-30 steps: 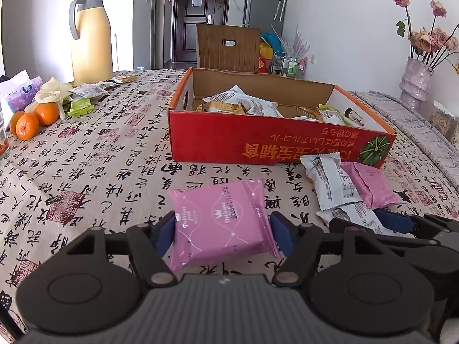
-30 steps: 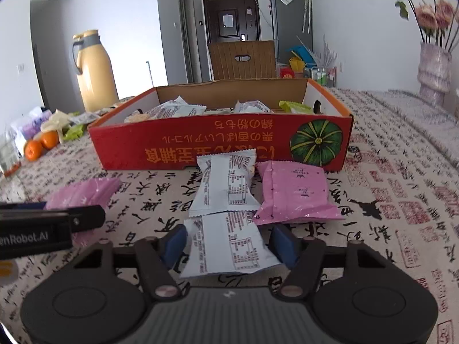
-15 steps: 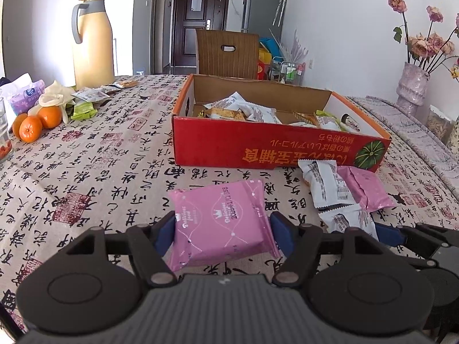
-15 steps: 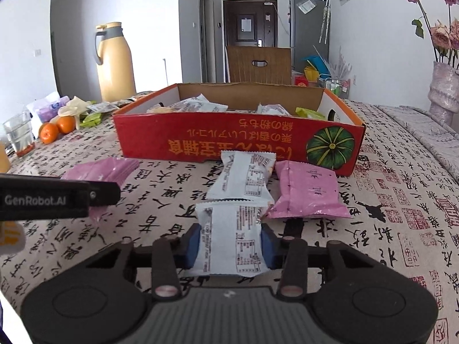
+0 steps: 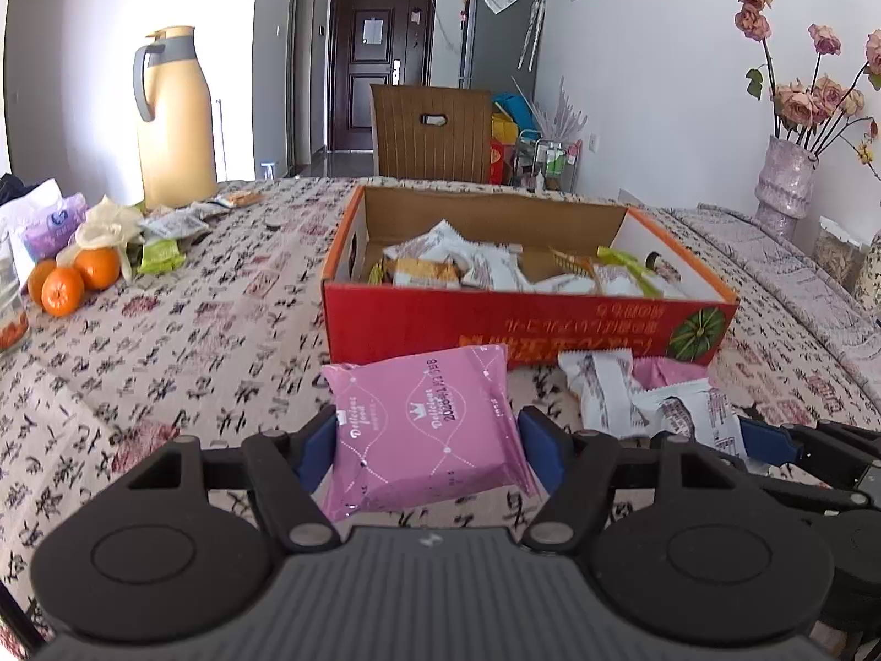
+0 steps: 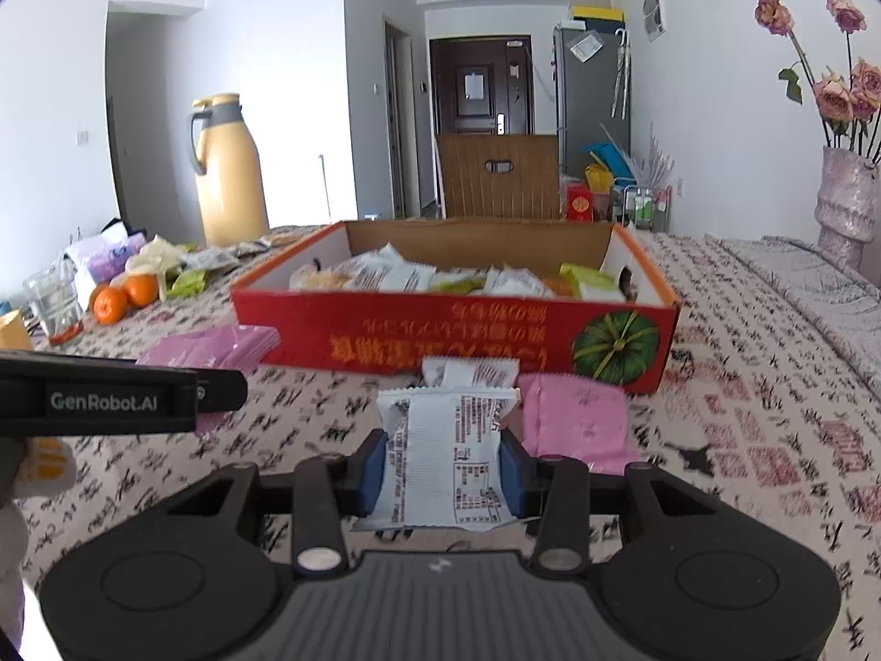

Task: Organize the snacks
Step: 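Carry the pink and white packets into the red box and open both tools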

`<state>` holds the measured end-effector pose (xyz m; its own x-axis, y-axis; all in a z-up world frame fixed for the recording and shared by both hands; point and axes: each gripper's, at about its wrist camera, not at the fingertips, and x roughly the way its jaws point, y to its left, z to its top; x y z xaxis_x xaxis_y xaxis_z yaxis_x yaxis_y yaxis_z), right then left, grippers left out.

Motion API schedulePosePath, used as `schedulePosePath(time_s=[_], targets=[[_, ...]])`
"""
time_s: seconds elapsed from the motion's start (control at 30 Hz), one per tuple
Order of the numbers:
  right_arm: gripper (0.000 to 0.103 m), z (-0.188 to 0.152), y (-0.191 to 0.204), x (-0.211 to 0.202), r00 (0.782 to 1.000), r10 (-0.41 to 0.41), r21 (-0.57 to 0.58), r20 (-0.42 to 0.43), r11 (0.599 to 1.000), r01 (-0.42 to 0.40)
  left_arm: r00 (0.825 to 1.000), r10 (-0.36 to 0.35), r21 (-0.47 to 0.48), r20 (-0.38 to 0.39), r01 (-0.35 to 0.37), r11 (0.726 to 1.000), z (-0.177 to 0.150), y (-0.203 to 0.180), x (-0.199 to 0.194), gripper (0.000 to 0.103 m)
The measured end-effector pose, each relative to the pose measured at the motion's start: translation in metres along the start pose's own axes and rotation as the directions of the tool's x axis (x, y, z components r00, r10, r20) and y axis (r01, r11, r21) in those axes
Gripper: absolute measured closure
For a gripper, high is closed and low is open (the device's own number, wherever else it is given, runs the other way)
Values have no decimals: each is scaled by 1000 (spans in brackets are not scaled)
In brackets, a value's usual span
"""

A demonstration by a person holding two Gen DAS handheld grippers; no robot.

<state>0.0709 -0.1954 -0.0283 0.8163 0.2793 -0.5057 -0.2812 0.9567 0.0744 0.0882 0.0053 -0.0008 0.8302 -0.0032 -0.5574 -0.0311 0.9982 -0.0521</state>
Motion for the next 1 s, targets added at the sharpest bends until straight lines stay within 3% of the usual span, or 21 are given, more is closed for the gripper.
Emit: schedulePosePath(time_s=[0.47,1.0], targets=[[62,46,-23,9,995,-6,23,103,1000,4,998,17,22,65,-18,1000,46,-15,10,32],[62,106,-46,50,980,-23,41,199,999,15,992,34,31,125,-38,999,101,-30,46,32]])
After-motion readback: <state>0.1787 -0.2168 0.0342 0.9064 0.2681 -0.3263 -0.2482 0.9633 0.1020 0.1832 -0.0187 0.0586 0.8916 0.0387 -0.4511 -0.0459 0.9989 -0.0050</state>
